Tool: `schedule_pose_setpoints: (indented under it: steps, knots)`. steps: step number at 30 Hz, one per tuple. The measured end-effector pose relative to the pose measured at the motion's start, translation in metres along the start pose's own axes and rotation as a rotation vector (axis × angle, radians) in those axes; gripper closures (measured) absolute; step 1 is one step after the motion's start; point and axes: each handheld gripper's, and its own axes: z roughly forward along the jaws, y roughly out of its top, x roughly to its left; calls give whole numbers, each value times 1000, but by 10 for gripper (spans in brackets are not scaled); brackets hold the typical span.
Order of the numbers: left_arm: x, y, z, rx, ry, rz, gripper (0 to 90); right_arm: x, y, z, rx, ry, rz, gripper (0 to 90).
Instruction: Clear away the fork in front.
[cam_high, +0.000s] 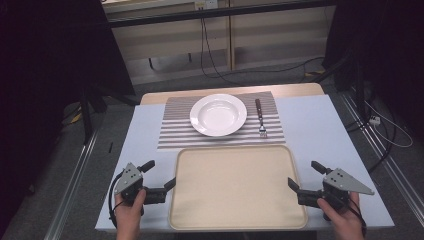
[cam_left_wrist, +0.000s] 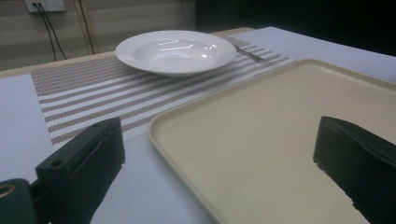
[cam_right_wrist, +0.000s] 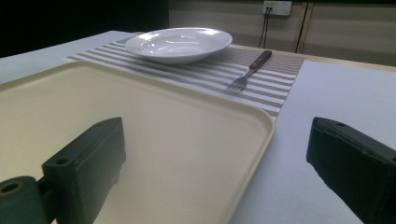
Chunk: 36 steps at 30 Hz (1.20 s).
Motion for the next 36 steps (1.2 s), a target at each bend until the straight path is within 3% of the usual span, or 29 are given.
schedule_pose_setpoints:
  steps: [9,18,29,36]
  knots:
    - [1,0,2,-4,-14,-22,22,-2,0,1,0,4,-7,45]
    - [1,-2,1,5,-10,-17,22,-7,5,1,-12,-17,1,45]
    - [3,-4,-3,16,-2,-12,22,-14,20,25,31,-30,-31,45]
    - [2,-5,0,21,-18,-10,23,-21,24,38,46,-61,-15,45]
